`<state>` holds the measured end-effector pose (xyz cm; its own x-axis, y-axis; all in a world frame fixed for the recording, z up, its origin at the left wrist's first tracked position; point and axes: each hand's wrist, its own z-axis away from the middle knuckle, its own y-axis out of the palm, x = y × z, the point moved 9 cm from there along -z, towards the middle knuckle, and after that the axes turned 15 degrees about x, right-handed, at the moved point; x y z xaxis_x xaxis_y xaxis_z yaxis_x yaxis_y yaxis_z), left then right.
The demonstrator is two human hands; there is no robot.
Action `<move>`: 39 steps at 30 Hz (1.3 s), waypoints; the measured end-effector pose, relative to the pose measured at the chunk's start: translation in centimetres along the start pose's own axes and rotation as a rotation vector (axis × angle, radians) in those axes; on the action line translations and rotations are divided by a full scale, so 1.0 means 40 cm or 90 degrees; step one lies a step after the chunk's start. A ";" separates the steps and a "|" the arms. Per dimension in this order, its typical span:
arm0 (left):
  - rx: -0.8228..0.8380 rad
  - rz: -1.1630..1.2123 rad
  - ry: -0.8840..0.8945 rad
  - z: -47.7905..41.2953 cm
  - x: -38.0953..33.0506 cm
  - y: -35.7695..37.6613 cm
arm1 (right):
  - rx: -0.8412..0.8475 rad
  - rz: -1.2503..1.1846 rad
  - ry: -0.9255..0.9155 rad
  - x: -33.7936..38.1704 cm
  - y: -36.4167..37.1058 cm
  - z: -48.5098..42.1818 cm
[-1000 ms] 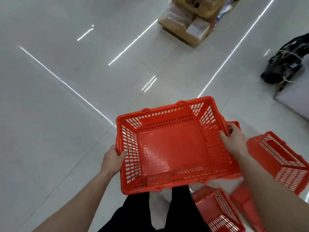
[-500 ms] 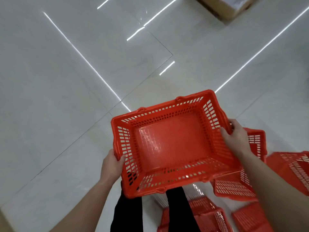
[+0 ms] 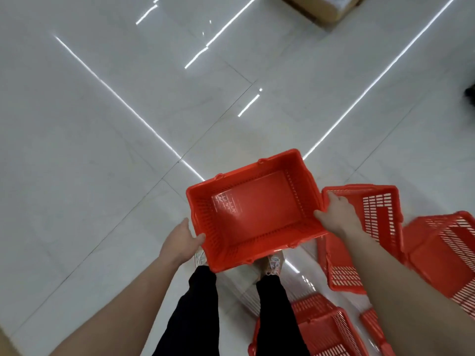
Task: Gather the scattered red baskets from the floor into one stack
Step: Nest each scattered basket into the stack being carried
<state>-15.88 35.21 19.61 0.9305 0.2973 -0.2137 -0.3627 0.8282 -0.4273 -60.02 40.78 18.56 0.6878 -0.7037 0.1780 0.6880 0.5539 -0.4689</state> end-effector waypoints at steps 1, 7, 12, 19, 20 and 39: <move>0.006 -0.043 0.047 0.035 -0.049 -0.022 | -0.003 0.010 0.004 0.005 -0.014 0.052; 0.062 -0.342 0.172 0.244 -0.290 -0.097 | -0.090 -0.020 0.046 -0.008 -0.076 0.410; 0.038 -0.530 0.331 0.424 -0.440 -0.079 | -0.223 -0.142 0.132 -0.086 0.003 0.726; 0.074 -0.776 0.507 0.654 -0.495 0.090 | -0.213 -0.382 0.354 -0.275 0.473 1.119; 0.079 -0.809 0.528 0.686 -0.499 0.128 | -0.211 -0.409 0.384 -0.303 0.547 1.171; 0.059 -1.259 0.657 0.989 -0.412 1.110 | -0.099 -0.883 0.565 -0.666 1.624 1.462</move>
<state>-45.36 85.87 38.90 -0.3485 -0.9363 0.0430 0.7453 -0.3047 -0.5931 -20.14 121.53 33.94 -0.7675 -0.6409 0.0155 0.5598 -0.6818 -0.4710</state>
